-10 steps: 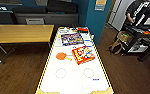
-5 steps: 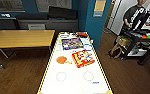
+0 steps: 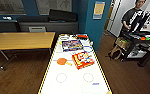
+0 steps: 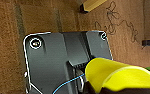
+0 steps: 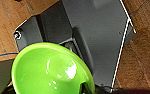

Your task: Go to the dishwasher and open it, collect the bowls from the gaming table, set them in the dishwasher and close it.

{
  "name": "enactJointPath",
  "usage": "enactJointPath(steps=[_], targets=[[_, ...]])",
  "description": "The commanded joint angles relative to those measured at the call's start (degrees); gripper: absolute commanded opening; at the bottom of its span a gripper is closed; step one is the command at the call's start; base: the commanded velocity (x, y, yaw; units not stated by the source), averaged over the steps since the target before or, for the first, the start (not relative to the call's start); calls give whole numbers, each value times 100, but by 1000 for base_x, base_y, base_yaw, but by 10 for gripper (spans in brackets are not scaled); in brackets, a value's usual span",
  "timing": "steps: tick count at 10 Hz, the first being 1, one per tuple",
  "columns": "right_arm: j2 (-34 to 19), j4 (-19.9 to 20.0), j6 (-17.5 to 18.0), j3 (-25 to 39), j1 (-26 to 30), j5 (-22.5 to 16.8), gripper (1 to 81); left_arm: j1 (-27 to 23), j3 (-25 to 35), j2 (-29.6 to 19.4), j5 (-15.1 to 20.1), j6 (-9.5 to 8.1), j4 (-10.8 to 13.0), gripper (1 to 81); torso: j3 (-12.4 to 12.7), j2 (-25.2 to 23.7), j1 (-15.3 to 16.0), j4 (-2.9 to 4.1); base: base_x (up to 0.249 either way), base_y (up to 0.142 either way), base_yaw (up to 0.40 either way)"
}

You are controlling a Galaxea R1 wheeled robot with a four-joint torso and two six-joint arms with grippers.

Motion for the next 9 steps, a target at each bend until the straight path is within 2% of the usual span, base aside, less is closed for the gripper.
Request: enactJointPath(steps=[1, 2, 4, 6, 7, 9], targets=[[3, -316, -8, -52, 35, -313, 10, 310, -862, 599, 4, 15, 204, 10, 0, 0, 0, 0, 0, 0, 0], [12, -307, 0, -96, 17, -313, 10, 371, -1186, 826, 4, 24, 230, 10, 317, 0, 0, 0, 0, 0, 0], [39, -325, -8, -105, 0, -304, 10, 477, -1618, 1100, -40, 24, 239, 10, 508, -2, 0, 0, 0, 0, 0], [74, -333, -8, -105, 0, -304, 10, 556, -1943, 1267, -84, 24, 239, 10, 802, -4, -2, 0, 0, 0, 0], [74, -333, -17, -105, 0, -313, 10, 574, -2100, 1354, -84, 15, 239, 10, 525, -6, -5, 0, 0, 0, 0], [100, -342, -17, -131, 0, -313, 10, 609, -2224, 1477, -75, 15, 239, 10, 676, -13, -13, 0, 0, 0, 0]])
